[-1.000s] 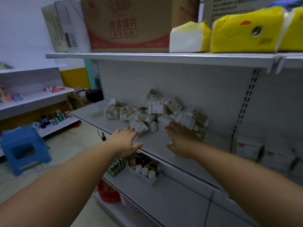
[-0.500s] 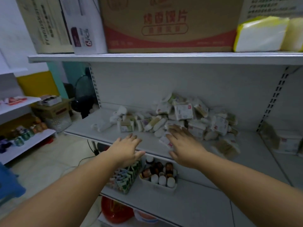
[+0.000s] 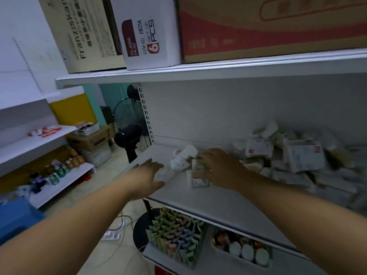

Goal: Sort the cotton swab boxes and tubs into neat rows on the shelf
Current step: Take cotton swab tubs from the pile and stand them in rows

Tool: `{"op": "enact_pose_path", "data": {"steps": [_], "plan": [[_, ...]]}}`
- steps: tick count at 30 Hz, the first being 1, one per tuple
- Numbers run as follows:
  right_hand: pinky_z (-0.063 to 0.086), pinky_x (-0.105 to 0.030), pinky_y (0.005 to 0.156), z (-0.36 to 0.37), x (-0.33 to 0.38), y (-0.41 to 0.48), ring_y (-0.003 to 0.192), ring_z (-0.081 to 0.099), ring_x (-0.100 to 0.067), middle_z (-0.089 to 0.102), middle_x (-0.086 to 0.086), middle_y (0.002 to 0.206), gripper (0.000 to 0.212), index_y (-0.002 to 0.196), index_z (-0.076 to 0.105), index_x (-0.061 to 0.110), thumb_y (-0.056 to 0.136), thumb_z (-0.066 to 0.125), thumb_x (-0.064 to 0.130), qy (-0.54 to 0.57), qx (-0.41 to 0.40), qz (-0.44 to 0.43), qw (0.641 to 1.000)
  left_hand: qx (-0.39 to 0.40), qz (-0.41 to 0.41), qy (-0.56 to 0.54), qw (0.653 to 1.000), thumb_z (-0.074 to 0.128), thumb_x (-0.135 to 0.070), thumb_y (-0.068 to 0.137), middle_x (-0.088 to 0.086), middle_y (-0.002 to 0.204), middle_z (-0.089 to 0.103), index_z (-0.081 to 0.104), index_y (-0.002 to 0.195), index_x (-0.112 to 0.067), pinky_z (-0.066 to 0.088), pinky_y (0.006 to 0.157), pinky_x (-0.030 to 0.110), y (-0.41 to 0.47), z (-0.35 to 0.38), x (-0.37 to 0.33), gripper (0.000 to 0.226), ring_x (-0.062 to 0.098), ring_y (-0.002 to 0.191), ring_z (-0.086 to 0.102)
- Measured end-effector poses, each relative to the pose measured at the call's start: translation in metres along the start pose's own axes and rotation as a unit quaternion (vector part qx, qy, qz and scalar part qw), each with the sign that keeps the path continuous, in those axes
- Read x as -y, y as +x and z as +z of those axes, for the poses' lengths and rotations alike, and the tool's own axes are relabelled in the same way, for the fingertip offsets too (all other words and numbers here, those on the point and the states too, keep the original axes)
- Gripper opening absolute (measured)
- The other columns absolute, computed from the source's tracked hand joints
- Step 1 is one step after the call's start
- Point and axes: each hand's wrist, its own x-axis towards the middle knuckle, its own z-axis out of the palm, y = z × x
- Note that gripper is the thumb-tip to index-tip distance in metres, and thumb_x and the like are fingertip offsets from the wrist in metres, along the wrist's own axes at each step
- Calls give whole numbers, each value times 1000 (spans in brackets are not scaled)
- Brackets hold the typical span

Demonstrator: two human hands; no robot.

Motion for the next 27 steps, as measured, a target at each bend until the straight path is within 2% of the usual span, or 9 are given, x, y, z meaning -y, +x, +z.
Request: {"op": "enact_pose_path", "data": {"steps": [3,6,9,12,16,19,21,24,27], "plan": [[36,-31,88,6,-4,17,114,50,-23,56,-4,122,44,116,58,17,86,56,50,-2,-2,-4,1000,7,-28,-38,999,54,-48,89,-1,157,21,21,148,-30,22,111,26,23,-3,23,70,15,143,20],[41,-34,94,12,-8,15,111,54,-23,58,-2,123,56,112,65,19,75,62,60,-4,9,-63,998,-26,19,-101,994,58,-37,89,-7,147,39,29,143,-34,30,102,23,58,-5,26,62,14,131,39],[39,-37,97,25,-8,10,116,50,-25,55,-4,128,54,118,64,18,74,68,49,-63,29,-66,995,-91,83,-171,977,59,-27,86,-8,132,52,40,135,-34,36,96,23,97,-3,22,53,14,120,50],[35,-36,100,25,1,12,116,48,-25,55,-6,125,47,119,64,17,77,68,38,-87,29,-24,995,-84,141,-203,965,65,-29,83,-4,142,42,36,140,-30,30,98,22,132,1,17,64,15,125,44],[49,-38,85,4,24,13,95,61,-23,65,-6,100,28,98,69,13,74,77,26,114,-44,82,989,-3,204,-234,951,79,-37,71,-3,145,37,33,142,-30,30,97,23,169,4,7,85,18,128,41],[52,-39,85,-2,36,13,97,64,-15,68,-4,103,24,101,65,14,79,75,17,271,-85,277,918,-9,248,-194,949,79,-37,69,-2,140,46,43,136,-28,33,99,25,190,13,-3,77,20,126,45],[55,-39,83,-3,41,12,98,65,-21,68,-13,107,24,106,61,6,84,69,12,396,-126,368,832,-31,270,-203,941,80,-34,68,-2,133,54,49,130,-28,35,93,22,197,15,-5,70,21,122,50],[57,-29,78,-6,51,8,93,67,-17,69,-4,105,15,105,61,17,90,59,16,556,-202,420,688,-42,272,-278,920,81,-26,68,4,122,58,48,127,-21,42,84,23,205,5,-1,67,23,109,56],[56,-40,79,-10,58,4,92,66,-25,69,-8,101,16,107,59,16,93,54,22,621,-288,441,580,-24,258,-406,876,85,-12,64,8,104,63,55,110,-12,46,70,25,211,-26,8,55,18,86,59]]}}
